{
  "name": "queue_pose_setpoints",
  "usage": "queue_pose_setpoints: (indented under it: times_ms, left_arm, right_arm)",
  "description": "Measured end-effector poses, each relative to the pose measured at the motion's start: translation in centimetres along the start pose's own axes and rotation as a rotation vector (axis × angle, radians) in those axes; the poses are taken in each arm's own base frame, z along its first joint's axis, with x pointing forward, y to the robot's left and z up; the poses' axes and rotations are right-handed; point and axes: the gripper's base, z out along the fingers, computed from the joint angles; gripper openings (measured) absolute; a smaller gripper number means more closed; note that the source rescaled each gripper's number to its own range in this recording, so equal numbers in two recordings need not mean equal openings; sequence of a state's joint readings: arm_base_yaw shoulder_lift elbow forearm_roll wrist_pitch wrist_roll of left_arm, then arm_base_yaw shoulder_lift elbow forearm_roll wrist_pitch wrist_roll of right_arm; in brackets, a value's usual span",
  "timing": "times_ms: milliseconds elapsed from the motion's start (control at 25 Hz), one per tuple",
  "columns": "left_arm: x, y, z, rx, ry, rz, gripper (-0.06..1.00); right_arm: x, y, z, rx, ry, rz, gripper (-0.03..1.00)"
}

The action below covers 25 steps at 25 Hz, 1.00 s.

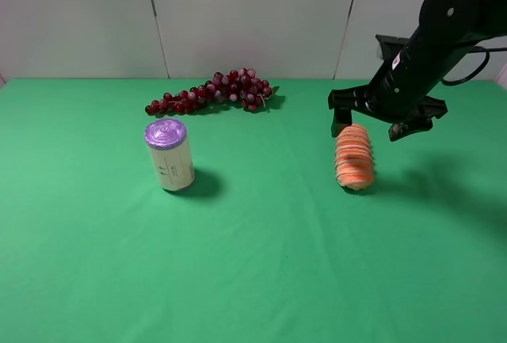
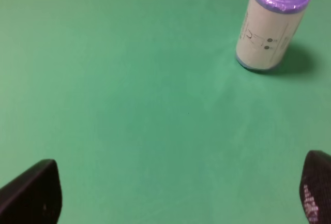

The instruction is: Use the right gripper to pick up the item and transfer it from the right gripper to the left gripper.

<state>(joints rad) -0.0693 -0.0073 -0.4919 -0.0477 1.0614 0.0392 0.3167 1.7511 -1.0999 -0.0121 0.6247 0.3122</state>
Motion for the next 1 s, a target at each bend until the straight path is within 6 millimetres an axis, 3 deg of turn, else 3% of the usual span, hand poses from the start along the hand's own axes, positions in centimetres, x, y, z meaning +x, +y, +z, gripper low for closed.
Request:
queue_pose_setpoints:
  times_ms: [320, 1000]
  left_arm:
    - [0.0, 0.0, 0.0, 0.0, 0.0, 0.0, 0.91]
    - [0.0, 0.0, 0.0, 0.0, 0.0, 0.0, 0.91]
  right_arm:
    - [0.3, -0.5, 3.6, 0.058, 0.041, 0.035, 1.0]
    - [1.2, 0.5, 6.0, 0.036, 0.091, 0.067, 1.0]
